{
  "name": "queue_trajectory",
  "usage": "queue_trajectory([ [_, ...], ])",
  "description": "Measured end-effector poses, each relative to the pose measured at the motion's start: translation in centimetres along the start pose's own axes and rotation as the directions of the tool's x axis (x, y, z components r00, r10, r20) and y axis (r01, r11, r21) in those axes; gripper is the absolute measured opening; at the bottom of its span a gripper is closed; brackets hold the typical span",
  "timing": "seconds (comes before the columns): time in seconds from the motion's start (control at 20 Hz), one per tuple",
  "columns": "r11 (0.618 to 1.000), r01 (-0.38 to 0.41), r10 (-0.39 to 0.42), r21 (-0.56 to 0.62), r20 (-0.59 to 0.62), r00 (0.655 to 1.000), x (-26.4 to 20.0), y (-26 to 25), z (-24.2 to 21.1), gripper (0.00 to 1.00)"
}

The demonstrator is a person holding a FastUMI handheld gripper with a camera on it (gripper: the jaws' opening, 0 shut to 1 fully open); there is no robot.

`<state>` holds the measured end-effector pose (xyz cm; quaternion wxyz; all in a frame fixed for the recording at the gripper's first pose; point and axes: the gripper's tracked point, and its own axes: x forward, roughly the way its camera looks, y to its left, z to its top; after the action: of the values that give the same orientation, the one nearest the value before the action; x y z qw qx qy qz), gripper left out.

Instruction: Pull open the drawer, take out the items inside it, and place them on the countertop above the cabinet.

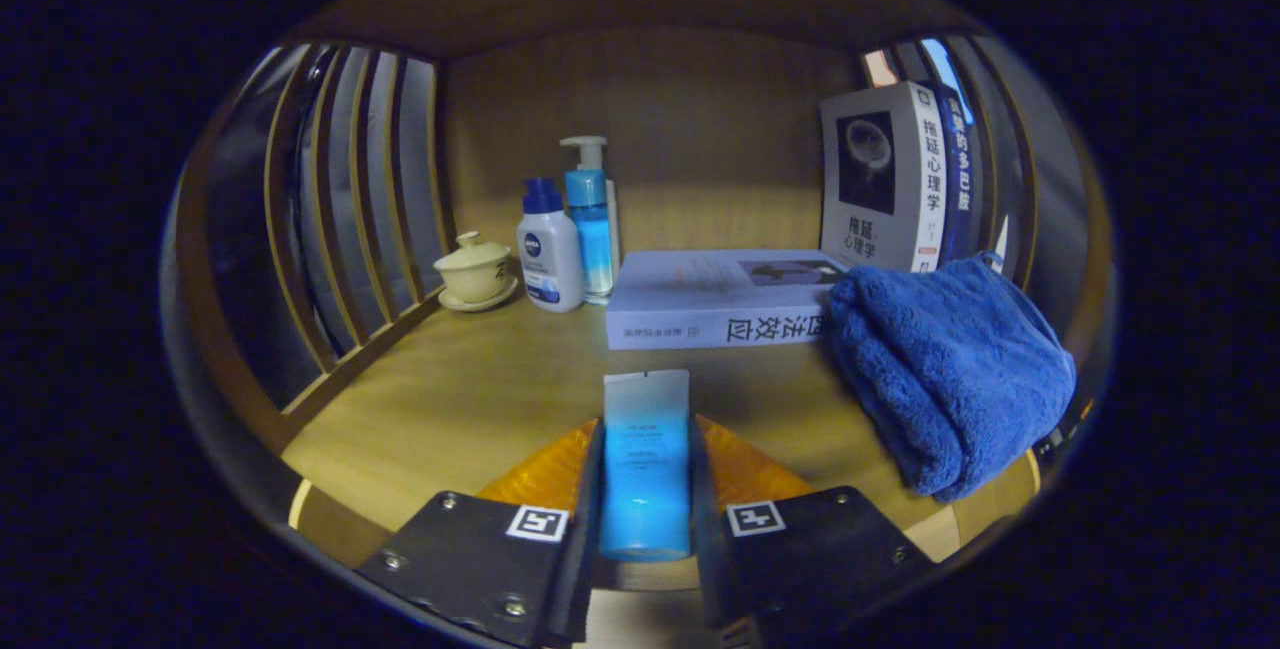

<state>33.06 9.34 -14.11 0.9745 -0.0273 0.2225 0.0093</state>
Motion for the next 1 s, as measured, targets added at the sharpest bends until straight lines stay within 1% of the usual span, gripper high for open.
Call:
queue_trajectory([
  [0.3, 0.999, 0.023, -0.023, 0.022, -0.005, 1.0, 0.5, -0.2, 0.3, 0.44],
  [0.45, 0.999, 0.032, -0.032, 0.01, -0.01, 0.999, 0.4, -0.3, 0.3, 0.47],
  [0.55, 0.999, 0.046, -0.046, 0.0, -0.007, 0.999, 0.1, -0.6, 0.4, 0.59],
  [0.65, 1.0, 0.024, -0.024, -0.012, -0.009, 1.0, -0.5, -0.3, 0.4, 0.71],
  [0.7, 1.0, 0.017, -0.017, -0.023, 0.004, 1.0, -0.9, -0.3, 0.6, 0.77],
  [0.75, 0.999, 0.018, -0.017, -0.039, 0.02, 1.0, -1.4, -0.5, 1.1, 0.8],
  [0.9, 0.996, 0.016, -0.01, -0.088, 0.069, 0.998, -3.9, -0.9, 2.5, 1.0],
  [1.0, 0.993, 0.016, -0.004, -0.116, 0.096, 0.995, -5.7, -1.1, 3.2, 1.0],
])
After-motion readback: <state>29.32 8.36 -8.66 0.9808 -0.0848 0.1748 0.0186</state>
